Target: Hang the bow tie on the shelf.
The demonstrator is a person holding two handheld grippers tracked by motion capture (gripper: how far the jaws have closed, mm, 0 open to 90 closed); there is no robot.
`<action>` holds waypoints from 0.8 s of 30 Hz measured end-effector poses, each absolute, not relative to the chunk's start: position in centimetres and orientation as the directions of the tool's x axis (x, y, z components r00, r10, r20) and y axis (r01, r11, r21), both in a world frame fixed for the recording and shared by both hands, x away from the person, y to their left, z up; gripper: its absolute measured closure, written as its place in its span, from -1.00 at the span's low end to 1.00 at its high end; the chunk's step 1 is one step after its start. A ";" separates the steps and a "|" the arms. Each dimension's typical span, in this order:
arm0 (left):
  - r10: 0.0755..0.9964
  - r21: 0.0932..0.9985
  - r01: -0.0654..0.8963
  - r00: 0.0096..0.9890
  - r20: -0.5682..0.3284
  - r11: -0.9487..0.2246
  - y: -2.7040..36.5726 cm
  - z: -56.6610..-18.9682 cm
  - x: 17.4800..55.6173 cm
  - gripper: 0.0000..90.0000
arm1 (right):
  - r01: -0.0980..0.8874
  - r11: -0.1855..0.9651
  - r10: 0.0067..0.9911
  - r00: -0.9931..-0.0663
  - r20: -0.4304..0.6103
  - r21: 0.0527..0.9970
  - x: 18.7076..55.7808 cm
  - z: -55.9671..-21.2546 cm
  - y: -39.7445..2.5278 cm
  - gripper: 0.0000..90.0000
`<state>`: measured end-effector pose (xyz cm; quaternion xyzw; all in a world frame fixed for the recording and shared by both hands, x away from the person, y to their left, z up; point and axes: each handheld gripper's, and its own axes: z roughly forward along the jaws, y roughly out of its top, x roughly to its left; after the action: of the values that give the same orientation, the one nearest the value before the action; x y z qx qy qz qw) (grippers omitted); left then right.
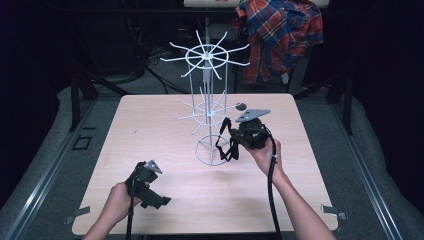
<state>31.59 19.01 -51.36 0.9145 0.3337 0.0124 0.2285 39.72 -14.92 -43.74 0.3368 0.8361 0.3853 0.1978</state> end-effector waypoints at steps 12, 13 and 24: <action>0.614 0.428 0.603 0.779 -0.130 -0.674 19.0 -51.3 31.5 -1.00 | 0.427 0.472 0.721 -0.691 -0.059 0.771 39.9 -44.1 -14.9 0.91; 0.614 0.427 0.603 0.778 -0.132 -0.673 19.0 -51.3 31.5 -1.00 | 0.422 0.473 0.718 -0.694 -0.060 0.774 40.0 -44.1 -14.8 0.89; 0.611 0.423 0.603 0.780 -0.134 -0.677 19.0 -51.3 31.5 -1.00 | 0.430 0.479 0.713 -0.700 -0.053 0.765 39.9 -44.1 -14.8 0.71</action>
<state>31.46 18.96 -51.30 0.9156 0.3314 0.0094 0.2276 39.93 -14.80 -44.08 0.3402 0.8397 0.3804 0.1856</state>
